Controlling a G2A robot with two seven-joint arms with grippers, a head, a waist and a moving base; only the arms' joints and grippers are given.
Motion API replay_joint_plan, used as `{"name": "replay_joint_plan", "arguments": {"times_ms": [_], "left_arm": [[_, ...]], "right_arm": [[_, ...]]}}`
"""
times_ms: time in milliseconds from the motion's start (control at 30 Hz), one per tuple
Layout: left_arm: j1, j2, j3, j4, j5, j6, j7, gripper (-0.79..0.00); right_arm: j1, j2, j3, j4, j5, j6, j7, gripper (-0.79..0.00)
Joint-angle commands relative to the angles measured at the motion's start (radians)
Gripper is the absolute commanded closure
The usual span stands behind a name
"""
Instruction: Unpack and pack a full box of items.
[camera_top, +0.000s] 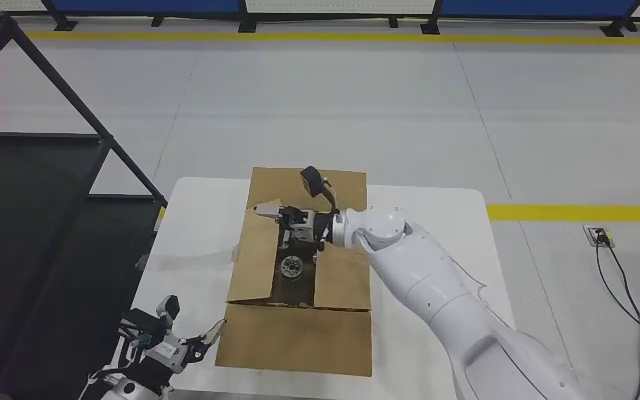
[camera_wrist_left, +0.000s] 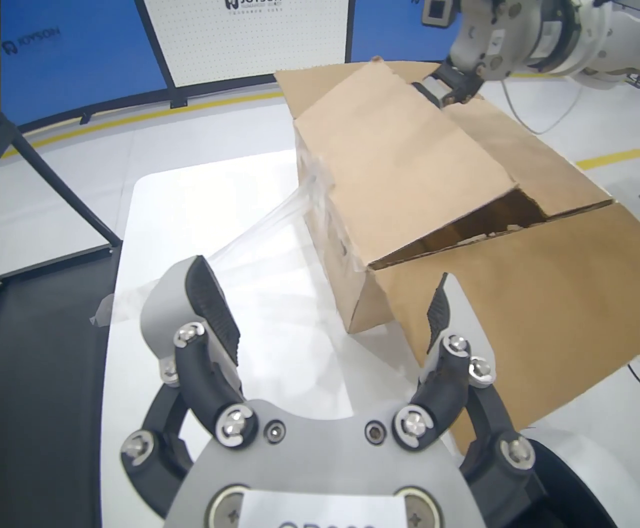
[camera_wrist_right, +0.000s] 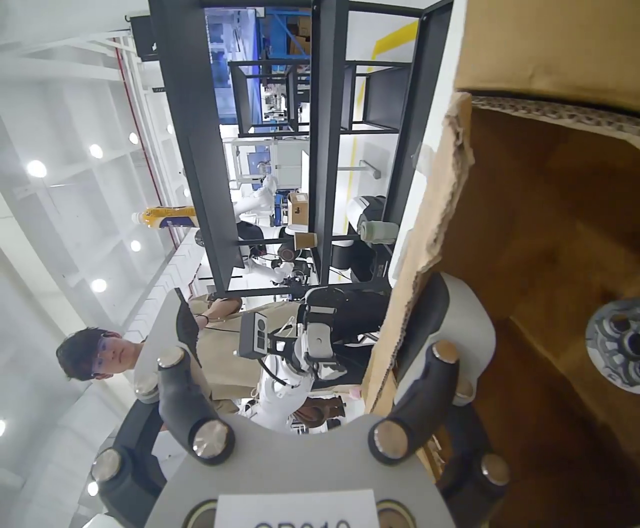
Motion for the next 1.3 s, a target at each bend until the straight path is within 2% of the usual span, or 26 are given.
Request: {"name": "replay_joint_plan", "arguments": {"times_ms": [0,133,300,467,600,733,1000,1267], "left_arm": [[-0.003,-0.002,0.017,-0.020,0.015,0.016,-0.009,-0.785],[-0.028,-0.008,0.061,-0.040,0.030,0.074,-0.029,-0.785],[-0.101,-0.019,0.117,-0.035,0.031,0.215,-0.081,-0.785],[-0.183,-0.029,0.153,-0.002,-0.021,0.288,-0.139,-0.785],[-0.207,-0.033,0.137,0.004,-0.093,0.296,-0.151,-0.785],[-0.176,-0.036,0.094,-0.009,-0.142,0.315,-0.134,-0.785],[-0.117,-0.037,0.010,0.032,-0.134,0.359,-0.148,-0.785],[-0.163,-0.039,0.018,0.151,-0.110,0.372,-0.221,-0.785]], "right_arm": [[0.004,-0.009,-0.002,-0.010,-0.003,-0.006,-0.002,-0.785],[0.014,-0.025,-0.008,-0.033,-0.009,-0.022,0.007,-0.785],[0.026,-0.046,-0.009,-0.049,-0.002,-0.039,0.024,-0.785],[0.041,-0.063,-0.009,-0.033,0.003,-0.044,0.061,-0.785],[0.052,-0.073,-0.008,-0.009,0.001,-0.049,0.087,-0.785],[0.059,-0.075,0.003,0.013,-0.007,-0.073,0.088,-0.785],[0.054,-0.040,0.078,0.038,0.000,-0.171,0.083,-0.785],[0.018,0.024,0.176,0.022,0.004,-0.221,0.082,-0.785]]}}
